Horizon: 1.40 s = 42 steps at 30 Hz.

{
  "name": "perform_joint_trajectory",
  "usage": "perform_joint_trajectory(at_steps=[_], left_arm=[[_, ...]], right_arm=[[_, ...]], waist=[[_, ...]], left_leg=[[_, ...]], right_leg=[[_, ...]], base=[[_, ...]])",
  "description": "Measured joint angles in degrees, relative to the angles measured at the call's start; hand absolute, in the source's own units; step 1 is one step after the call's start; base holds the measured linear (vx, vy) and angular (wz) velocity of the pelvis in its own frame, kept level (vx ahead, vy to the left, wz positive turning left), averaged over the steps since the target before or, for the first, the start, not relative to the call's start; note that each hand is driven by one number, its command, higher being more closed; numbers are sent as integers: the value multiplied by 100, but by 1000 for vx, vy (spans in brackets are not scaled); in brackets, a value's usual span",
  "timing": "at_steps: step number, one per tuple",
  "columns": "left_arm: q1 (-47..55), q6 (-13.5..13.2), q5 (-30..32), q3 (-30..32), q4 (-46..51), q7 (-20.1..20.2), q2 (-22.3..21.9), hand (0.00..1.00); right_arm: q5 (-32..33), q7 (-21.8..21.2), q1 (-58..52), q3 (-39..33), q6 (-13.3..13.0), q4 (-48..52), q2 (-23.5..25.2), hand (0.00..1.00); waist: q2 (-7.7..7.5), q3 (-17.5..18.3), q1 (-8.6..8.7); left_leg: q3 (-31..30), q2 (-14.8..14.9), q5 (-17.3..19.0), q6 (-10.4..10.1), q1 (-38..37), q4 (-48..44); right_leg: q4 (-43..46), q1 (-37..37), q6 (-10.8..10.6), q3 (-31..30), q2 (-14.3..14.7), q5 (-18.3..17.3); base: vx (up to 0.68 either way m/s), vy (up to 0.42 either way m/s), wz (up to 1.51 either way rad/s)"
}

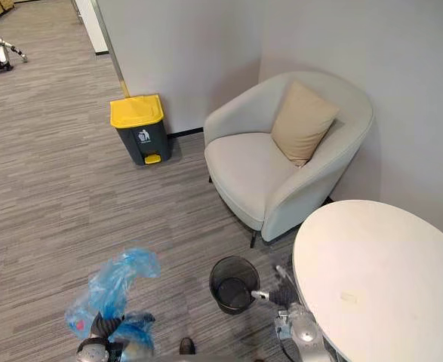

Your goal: Gather rubbish on tea table into small bin, then transfer packed bag to large trash can.

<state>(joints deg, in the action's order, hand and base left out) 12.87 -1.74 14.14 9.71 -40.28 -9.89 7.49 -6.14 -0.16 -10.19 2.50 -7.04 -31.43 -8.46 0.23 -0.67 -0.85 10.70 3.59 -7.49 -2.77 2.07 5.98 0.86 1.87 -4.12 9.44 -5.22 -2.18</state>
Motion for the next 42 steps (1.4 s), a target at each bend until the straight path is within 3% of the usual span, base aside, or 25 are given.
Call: perform_joint_trajectory(at_steps=[23,28,32,35,37,38,39,40,42], left_arm=[[-64,-109,14,-230,-883,430,291,100],[-156,-134,9,-352,-883,489,302,100],[-553,-137,1,-471,-871,474,528,100],[-796,-150,-17,-513,-601,450,554,100],[-815,-209,-122,-506,-373,426,570,100],[-717,-244,-176,-491,-229,354,572,100],[-655,-246,-233,-453,-174,330,558,100],[-601,-246,-260,-426,-131,298,525,100],[-601,-250,-354,-456,-140,217,234,100]], right_arm=[[-765,152,497,-235,316,-1791,-231,0],[-811,285,808,-456,356,-1956,-333,0],[-926,493,1062,-477,415,-2020,-322,0],[-929,607,931,-475,491,-2020,-339,0],[-926,641,811,-446,503,-2015,-315,0],[-921,647,801,-420,513,-2019,-313,0],[-921,651,839,-416,509,-1995,-313,0],[-914,680,950,-418,499,-1950,-318,0],[-906,779,1257,-441,479,-1884,-398,0]], waist=[[-71,-291,14],[4,-596,3],[-43,-821,3],[-36,-823,25],[-76,-820,31],[-143,-785,-65],[-173,-769,-114],[-180,-721,-271],[215,-842,-338]], left_leg=[[89,-83,131,28,-268,1],[309,-69,122,58,-278,-36],[320,-101,30,98,27,-52],[-29,-94,83,215,331,-406],[-312,-170,37,249,466,-544],[-444,-232,14,218,536,-677],[-462,-239,9,210,630,-764],[-490,-196,-26,157,907,-922],[-835,136,-285,-73,1270,-962]], right_leg=[[100,182,-52,-79,-94,-161],[456,-95,-49,-332,-100,-228],[1321,-770,-41,-451,-163,-502],[1525,-754,-185,-337,-272,-652],[2594,-811,-186,-516,-321,-1193],[2859,-707,-196,-602,-301,-1362],[2685,-692,-145,-652,-291,-1433],[2232,-672,-44,-638,-198,-1544],[1767,-624,181,-326,196,-1247]], base=[[8,5,-1],[-2,14,-24],[-52,-1,0],[-21,-4,64],[-10,-63,107],[21,-96,71],[-49,-137,42],[-141,-149,15],[-240,-158,44]])
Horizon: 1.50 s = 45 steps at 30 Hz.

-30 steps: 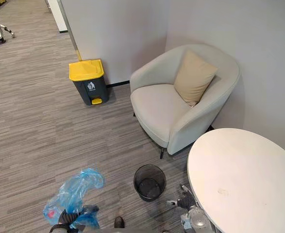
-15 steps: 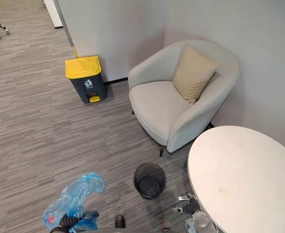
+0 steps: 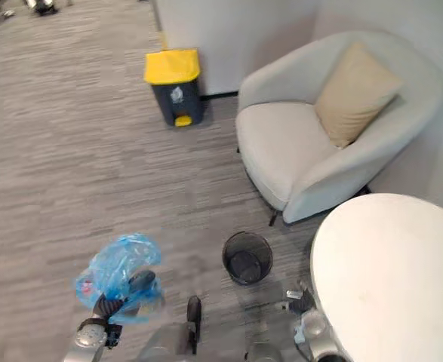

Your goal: Gather rubbish on tea table into small bin, then transfer packed bag to large trash can.

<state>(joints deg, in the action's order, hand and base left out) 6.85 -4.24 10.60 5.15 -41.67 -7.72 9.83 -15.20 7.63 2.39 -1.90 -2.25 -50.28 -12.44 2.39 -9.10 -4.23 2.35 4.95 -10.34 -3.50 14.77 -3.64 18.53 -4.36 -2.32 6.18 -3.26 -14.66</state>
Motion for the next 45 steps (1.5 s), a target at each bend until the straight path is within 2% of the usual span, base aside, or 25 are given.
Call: perform_joint_trajectory(at_steps=[2,3,4,5,6,7,9,10,11,13,15,21,26,28,30,31,32,33,35,36,40,42,43,44,45], left_arm=[[64,1,-148,-12,7,-10,-90,100],[25,-5,-233,-70,16,-14,-125,100],[-71,2,-278,-69,16,-12,-155,100],[-145,7,-328,-53,17,-14,-189,100],[-136,17,-327,-54,17,-14,-212,100],[-133,15,-327,-53,17,-14,-222,100],[-169,20,-324,-55,5,-12,-280,100],[-173,21,-324,-53,-2,-12,-278,100],[-185,32,-323,-50,-92,-9,-269,100],[-169,83,-319,-57,-217,-7,-171,100],[-148,118,-307,-111,-277,-1,-93,100],[-129,117,-231,-118,-422,0,-6,100],[-112,122,-192,-104,-634,-1,56,100],[-127,122,-193,-84,-632,-2,63,100],[-124,122,-195,14,-608,-4,63,100],[-119,121,-195,21,-605,-4,67,100],[-60,122,-199,26,-597,-6,83,100],[-27,129,-199,18,-596,-8,77,100],[-29,132,-211,8,-551,-8,74,100],[-54,130,-218,28,-475,-17,138,100],[-130,139,-274,186,-464,-34,213,100],[-174,149,-308,185,-464,-34,227,100],[-180,148,-311,185,-465,-32,226,100],[-186,147,-311,186,-473,-32,209,100],[-190,133,-311,186,-449,-26,223,100]], right_arm=[[6,15,20,-1,1,7,61,0],[15,27,27,-42,10,8,87,0],[32,60,45,-110,29,5,119,0],[73,129,67,-284,41,8,221,0],[121,180,-34,-403,42,20,275,0],[121,188,-67,-405,42,25,273,0],[121,214,-271,-471,67,38,263,0],[122,213,-286,-490,67,36,273,0],[161,210,-298,-615,69,-9,316,0],[173,208,-324,-673,71,-50,397,0],[172,206,-346,-746,60,-66,392,0],[167,203,-254,-760,85,-296,407,0],[166,202,-158,-759,118,-481,415,0],[163,201,-157,-762,119,-484,414,0],[160,193,-159,-760,144,-490,415,0],[159,192,-159,-760,147,-492,415,0],[158,168,-171,-760,155,-494,415,0],[158,126,-167,-760,155,-496,402,0],[161,95,-177,-680,151,-500,420,0],[161,82,-175,-608,150,-510,465,0],[159,85,-42,-599,144,-517,456,0],[157,88,-70,-609,151,-518,417,0],[157,89,-130,-630,151,-518,382,0],[158,87,-220,-658,155,-513,336,0],[158,85,-235,-663,156,-511,319,0]], waist=[[80,11,8],[58,19,28],[8,-33,32],[-154,-132,21],[-266,-143,64],[-267,-138,66],[-172,-110,107],[-166,-107,125],[-132,-89,212],[-254,-39,201],[-280,9,214],[-290,98,235],[-434,178,333],[-462,190,335],[-470,185,347],[-473,183,347],[-487,177,350],[-489,152,350],[-391,107,366],[-347,64,422],[-459,-33,487],[-494,-30,578],[-489,-24,641],[-472,19,665],[-367,23,653]], left_leg=[[-83,127,-331,-141,31,228],[-19,159,-623,-470,80,481],[161,159,-460,-434,164,193],[515,97,84,29,283,-643],[812,113,775,136,238,-1506],[856,135,905,134,197,-1609],[1133,396,1561,85,-178,-1826],[1166,417,1608,74,-215,-1824],[1213,406,1769,-53,-456,-1506],[1229,115,1494,-4,-606,-955],[1183,-174,1256,128,-763,-523],[1162,-409,1061,308,-780,-227],[1176,-462,1042,304,-831,-111],[1188,-505,1151,350,-783,-163],[1180,-516,1584,400,-535,-747],[1176,-518,1646,400,-518,-839],[1113,-529,1885,438,-475,-1146],[940,-641,2078,540,-461,-1318],[753,-619,2166,639,-643,-1371],[600,-571,2266,672,-689,-1421],[473,-499,2443,628,-1062,-1287],[359,-510,2527,459,-1304,-1163],[221,-519,2626,340,-1458,-1117],[74,-442,2713,207,-1692,-1068],[101,-308,2691,64,-1727,-1095]], right_leg=[[-40,-4,124,204,164,90],[-180,-75,258,515,138,217],[-190,-108,313,599,102,281],[-232,-123,334,734,-68,363],[-304,-86,296,892,-241,462],[-320,-93,290,929,-265,478],[-382,-109,195,1271,-368,595],[-383,-108,179,1307,-381,604],[-415,-78,47,1480,-468,669],[-726,12,-135,1442,-548,866],[-1087,134,-256,1465,-693,1111],[-1368,165,-308,1421,-794,1384],[-1472,140,-362,1408,-806,1404],[-1411,112,-401,1401,-841,1331],[-809,-100,-532,1365,-1020,942],[-716,-118,-548,1357,-1047,881],[-277,-179,-625,1319,-1189,674],[382,-333,-616,1192,-1360,681],[1605,-908,-447,790,-1385,676],[1772,-1114,-410,642,-1172,378],[1040,-1526,-324,867,-592,308],[267,-1576,-139,983,-351,564],[136,-1529,229,925,-256,953],[278,-1414,427,986,-221,1075],[303,-1322,505,1123,-161,921]], base=[[-264,-136,61],[-221,-80,63],[-235,-88,77],[-186,-78,79],[-139,-62,74],[-130,14,77],[-118,110,68],[-138,220,80],[-126,224,55],[-80,155,39],[-76,180,29],[-66,98,3],[-34,19,-3],[14,18,0],[62,42,8],[113,61,10],[107,64,14],[107,64,18],[201,85,34],[240,61,43],[304,-60,29],[358,-86,41],[501,-130,62],[657,-153,60],[574,-137,43]])
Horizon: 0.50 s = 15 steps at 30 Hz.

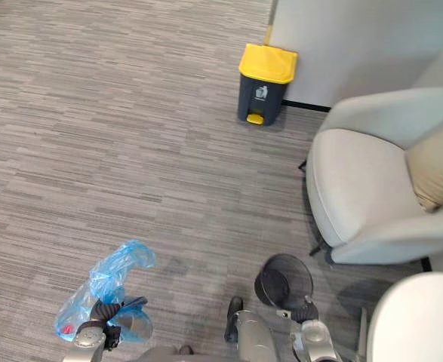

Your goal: Gather rubbish on tea table into small bin, then transfer packed bag to large trash can.

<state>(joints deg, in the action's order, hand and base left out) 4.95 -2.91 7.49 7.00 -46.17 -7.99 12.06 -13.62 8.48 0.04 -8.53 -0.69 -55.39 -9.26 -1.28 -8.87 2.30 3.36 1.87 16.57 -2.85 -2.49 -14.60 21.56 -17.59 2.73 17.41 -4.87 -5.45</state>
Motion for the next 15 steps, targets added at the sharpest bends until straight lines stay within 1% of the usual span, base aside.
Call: perform_joint_trajectory(at_steps=[1,2,3,4,5,6,7,8,9,10,11,12,13,14,15], left_arm=[[-16,2,0,1,0,7,-1,100],[-37,2,0,3,2,14,-35,100],[-47,4,-1,24,32,18,-108,100],[-29,5,-1,51,145,25,-193,100],[71,-16,-7,88,295,29,-278,100],[68,-16,-12,142,336,32,-338,100],[61,-14,-13,179,362,32,-372,100],[56,-16,-14,215,469,31,-413,100],[59,-19,-14,219,561,31,-415,100],[56,-19,-13,227,589,31,-415,100],[44,-13,-12,227,591,31,-425,100],[38,-10,-12,240,590,31,-450,100],[37,-10,-12,261,591,30,-478,100],[42,-10,-13,262,559,25,-527,100],[-87,22,-13,263,426,23,-497,100]], right_arm=[[0,-2,6,-12,-1,3,-4,0],[1,-1,25,-19,0,32,-13,0],[4,-2,-17,-14,-2,143,-18,0],[5,-2,-89,11,-4,307,-13,0],[9,0,-118,33,-11,528,14,0],[23,6,-83,20,-17,702,61,0],[45,9,-52,12,-24,775,84,0],[78,12,-5,11,-32,879,119,0],[79,18,35,9,-31,964,151,0],[78,19,59,8,-32,979,162,0],[78,22,74,0,-23,977,165,0],[78,28,66,-26,-15,975,169,0],[78,31,32,-69,-2,966,169,0],[78,40,-41,-138,7,929,142,0],[82,35,-66,-164,65,822,255,0]], waist=[[29,-16,9],[76,-43,6],[147,-81,8],[213,-104,-12],[245,-120,-119],[235,-129,-202],[217,-139,-233],[156,-164,-334],[146,-166,-398],[148,-168,-445],[153,-185,-490],[176,-188,-489],[210,-177,-488],[336,-136,-493],[61,-102,-468]], left_leg=[[11,28,-51,-105,18,-100],[55,84,-152,-275,116,-458],[164,195,-262,-452,290,-1191],[312,343,-512,-543,590,-2178],[569,686,-459,-433,1020,-3397],[821,898,-287,-187,1352,-4091],[892,955,-221,-82,1534,-4292],[1012,1043,-126,73,1856,-4406],[1068,1140,-77,148,2205,-4281],[1074,1179,-72,154,2355,-4121],[1034,1196,-74,153,2603,-3555],[940,1128,-136,66,2711,-2671],[868,1096,-290,-45,2683,-2057],[795,1124,-1272,-68,2519,-1188],[977,823,-1018,-108,2413,-1157]], right_leg=[[9,61,8,51,11,-65],[-31,208,44,128,25,-127],[-213,498,52,180,95,-132],[-421,849,60,187,196,-137],[-607,1254,147,100,292,-199],[-721,1544,177,-57,321,-266],[-788,1675,151,-125,319,-289],[-930,1892,106,-320,284,-368],[-1055,2050,-2,-509,257,-492],[-1089,2109,-96,-585,229,-556],[-1080,2192,-302,-729,154,-699],[-1030,2287,-460,-807,34,-852],[-999,2345,-563,-836,-9,-943],[-911,2393,-876,-947,-10,-1179],[-948,2424,-919,-986,-301,-1212]], base=[[559,-135,24],[419,-126,22],[524,-132,17],[498,-90,-3],[569,-53,-31],[434,-11,-40],[399,30,-49],[351,74,-54],[339,103,-60],[326,176,-63],[335,251,-52],[432,361,-45],[381,346,-37],[485,423,-21],[411,326,-15]])
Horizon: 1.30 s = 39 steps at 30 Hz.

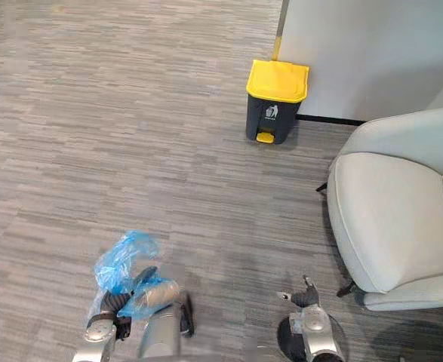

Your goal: Gather rubbish on tea table into small bin, then transfer packed bag to large trash can.

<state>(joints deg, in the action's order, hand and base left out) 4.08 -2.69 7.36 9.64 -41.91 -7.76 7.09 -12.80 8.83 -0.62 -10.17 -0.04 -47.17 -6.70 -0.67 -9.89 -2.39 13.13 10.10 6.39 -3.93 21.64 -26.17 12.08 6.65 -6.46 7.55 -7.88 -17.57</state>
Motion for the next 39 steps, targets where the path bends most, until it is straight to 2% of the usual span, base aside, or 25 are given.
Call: perform_joint_trajectory(at_steps=[2,3,5,7,8,9,11,13,14,16,17,18,20,22,23,24,26,29,30,32,33,34,35,36,39], left_arm=[[-123,-7,0,-1,-34,3,24,100],[-115,-5,1,4,-41,3,24,100],[-90,1,2,4,-102,3,34,100],[24,9,2,-7,-107,1,51,100],[90,17,1,-31,-107,-1,79,100],[74,27,0,-77,-106,-2,112,100],[143,35,-8,-79,-105,-12,124,100],[146,38,-19,-86,-146,-11,186,100],[101,36,-23,-118,-146,-9,232,100],[77,30,-24,-131,-170,0,348,100],[-34,39,-23,-184,-395,8,270,100],[-44,27,-19,-227,-446,14,279,100],[-144,27,-6,-234,-492,13,264,100],[-209,19,-4,-232,-466,23,156,100],[-172,17,-4,-204,-415,26,36,100],[-59,8,-6,-197,-305,30,-68,100],[15,10,-9,-182,-238,32,-184,100],[41,11,-18,-98,-109,32,-249,100],[27,15,-18,32,-102,26,-298,100],[6,13,-18,55,-90,25,-321,100],[4,13,-18,70,-91,23,-343,100],[1,8,-18,76,-155,18,-347,100],[-9,16,-18,101,-222,17,-291,100],[-41,18,-17,118,-248,12,-257,100],[5,27,-12,122,-358,16,-243,100]], right_arm=[[-2,1,25,-75,36,-107,6,0],[-8,-4,44,-72,37,-106,7,0],[-9,-11,97,-71,34,-154,18,0],[-22,-18,131,-53,38,-220,39,0],[-24,-17,134,-49,38,-279,63,0],[-24,-18,126,-32,44,-338,81,0],[-23,-19,125,55,43,-380,74,0],[-25,-21,136,196,44,-451,62,0],[-25,-22,136,213,44,-513,59,0],[-25,-21,127,212,52,-637,56,0],[-32,-20,135,181,54,-814,-104,0],[-35,-11,182,127,59,-830,-180,0],[-26,-16,191,-100,59,-820,-199,0],[-10,-21,64,-166,60,-731,-143,0],[-2,-18,-81,-152,61,-577,-81,0],[33,-11,-127,-70,52,-414,-22,0],[137,-11,-126,-63,45,-252,57,0],[156,-10,-41,-93,52,-101,170,0],[154,-6,-35,-186,54,-86,223,0],[154,6,-30,-322,54,-88,265,0],[154,14,-39,-341,54,-89,255,0],[154,37,-31,-336,57,-200,211,0],[153,40,-15,-319,72,-264,259,0],[147,43,-20,-332,66,-307,282,0],[93,41,-6,-349,62,-322,279,0]], waist=[[-82,26,-11],[-96,43,-17],[-89,41,-27],[-70,33,-13],[-68,32,19],[-60,27,31],[9,-16,76],[75,-64,188],[4,-57,257],[-136,-42,335],[-36,-77,449],[94,-58,428],[130,-77,456],[163,-96,483],[181,-109,442],[212,-117,394],[201,-117,265],[164,-131,81],[167,-131,15],[163,-130,-14],[195,-109,-8],[191,-79,-20],[58,-43,-23],[-61,40,-9],[-65,49,-56]], left_leg=[[100,-209,387,114,-11,-229],[269,-251,566,342,-58,-487],[501,-299,772,481,-294,-570],[784,-343,940,551,-807,-351],[848,-360,989,565,-1055,-187],[902,-356,1027,557,-1292,-37],[1057,-303,1124,435,-1913,401],[1144,-304,1132,393,-2318,729],[1189,-302,1141,266,-2506,876],[1156,-366,1217,0,-2724,1010],[847,-355,1220,-80,-2937,1182],[581,-297,1043,-150,-2950,1418],[363,-211,899,-351,-3005,1272],[66,108,746,-523,-2686,-17],[-109,382,344,-496,-2231,-1317],[-170,615,437,-404,-1760,-2508],[-162,720,568,-194,-1138,-3298],[97,633,722,60,-419,-2547],[128,469,719,58,-334,-1579],[100,234,567,-61,-348,-364],[86,145,367,-86,-379,161],[67,-17,-449,193,-531,706],[141,-157,-423,166,-564,733],[190,-322,-198,308,-534,629],[475,-383,387,502,-720,133]], right_leg=[[-5,10,46,-71,-213,91],[178,13,-9,-243,-356,79],[697,-139,-91,-516,-520,118],[2241,-779,-488,-794,-693,523],[3024,-1122,-547,-814,-725,754],[3663,-1456,-446,-786,-703,674],[4393,-2152,-17,-482,-538,419],[4038,-2639,230,43,-421,261],[3415,-2908,290,428,-347,266],[2013,-3072,501,809,-196,836],[1860,-2869,856,935,-21,1073],[1837,-2863,944,924,123,951],[1991,-2827,1012,964,179,648],[1757,-2289,1027,1126,314,486],[1445,-1813,1053,1138,462,448],[1205,-1430,1116,1094,604,407],[979,-1090,1198,864,711,320],[593,-673,1075,556,703,348],[421,-467,1049,423,651,339],[311,-278,801,322,537,256],[283,-221,704,304,504,200],[256,-128,461,125,431,56],[193,-82,423,78,302,42],[93,-61,344,-2,102,87],[586,-70,210,-192,-121,154]], base=[[438,302,-15],[388,257,-34],[347,202,-45],[348,144,-64],[376,75,-52],[304,17,-40],[296,-44,-45],[309,-94,-26],[336,-164,-3],[372,-188,10],[421,-152,-3],[408,-137,-8],[433,-178,-4],[459,-224,18],[460,-185,-3],[360,-94,-22],[287,-9,-57],[358,87,-59],[425,187,-53],[296,171,-31],[386,286,-30],[390,281,-23],[495,324,-20],[347,186,-2],[412,243,-36]])
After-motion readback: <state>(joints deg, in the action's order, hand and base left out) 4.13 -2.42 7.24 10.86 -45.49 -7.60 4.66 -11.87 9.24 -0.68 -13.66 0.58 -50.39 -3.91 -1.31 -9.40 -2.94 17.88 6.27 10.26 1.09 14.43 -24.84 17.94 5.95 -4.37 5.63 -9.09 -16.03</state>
